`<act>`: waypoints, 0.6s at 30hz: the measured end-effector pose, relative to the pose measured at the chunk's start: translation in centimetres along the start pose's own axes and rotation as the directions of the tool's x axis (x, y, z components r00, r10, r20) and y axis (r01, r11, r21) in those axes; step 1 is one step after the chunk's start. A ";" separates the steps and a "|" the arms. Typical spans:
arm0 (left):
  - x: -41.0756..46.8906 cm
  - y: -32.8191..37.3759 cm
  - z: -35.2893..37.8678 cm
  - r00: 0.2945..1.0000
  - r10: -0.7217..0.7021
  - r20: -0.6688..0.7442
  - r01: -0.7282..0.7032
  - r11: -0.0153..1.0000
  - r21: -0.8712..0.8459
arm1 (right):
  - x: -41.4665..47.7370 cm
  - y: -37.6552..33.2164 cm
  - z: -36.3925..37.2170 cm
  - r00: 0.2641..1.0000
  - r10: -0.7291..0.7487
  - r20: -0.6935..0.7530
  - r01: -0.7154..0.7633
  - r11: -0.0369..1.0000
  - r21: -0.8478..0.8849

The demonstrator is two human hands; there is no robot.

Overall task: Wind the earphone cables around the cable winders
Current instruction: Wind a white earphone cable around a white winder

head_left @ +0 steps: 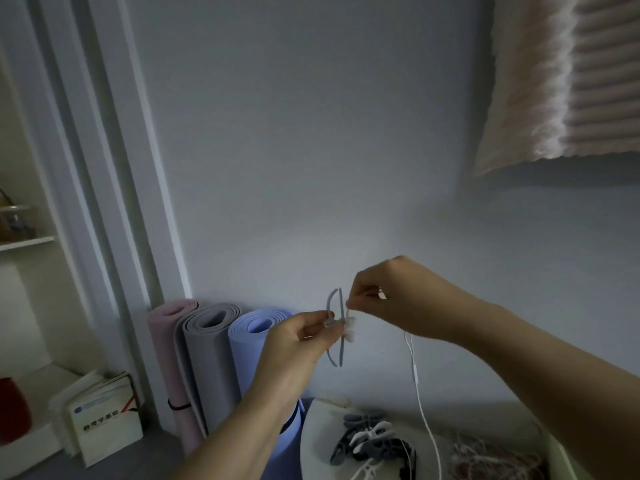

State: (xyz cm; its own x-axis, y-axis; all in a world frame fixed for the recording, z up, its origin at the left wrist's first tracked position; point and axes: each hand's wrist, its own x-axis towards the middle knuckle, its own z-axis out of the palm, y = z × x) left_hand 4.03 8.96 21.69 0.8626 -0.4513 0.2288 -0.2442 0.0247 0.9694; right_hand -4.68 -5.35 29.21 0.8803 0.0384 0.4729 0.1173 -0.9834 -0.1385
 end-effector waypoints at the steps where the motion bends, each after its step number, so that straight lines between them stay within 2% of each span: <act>1: -0.1 0.0 0.1 1.000 0.006 0.031 -0.007 1.000 0.015 | 0.3 0.2 -0.2 1.000 -0.003 -0.002 0.003 1.000 0.020; 5: -0.6 0.5 0.3 0.991 0.058 0.123 -0.057 0.998 -0.012 | 1.0 1.0 -0.8 1.000 0.000 -0.014 0.001 0.996 0.092; 9: -0.7 1.2 0.1 0.983 0.085 0.161 -0.074 0.994 -0.074 | 0.8 1.5 -0.9 0.999 0.037 -0.018 -0.030 0.956 0.293; 18: -0.5 1.6 -0.2 0.978 0.047 0.204 -0.046 0.999 -0.010 | 0.3 1.7 -0.2 0.993 0.100 -0.067 -0.058 0.884 0.463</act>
State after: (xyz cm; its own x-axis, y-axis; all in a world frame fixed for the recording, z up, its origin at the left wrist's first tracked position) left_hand 3.27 9.38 23.13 0.7414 -0.6222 0.2514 -0.2794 0.0545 0.9586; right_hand -4.27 -7.04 29.28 0.8546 -0.0720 0.5142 0.2662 -0.7896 -0.5529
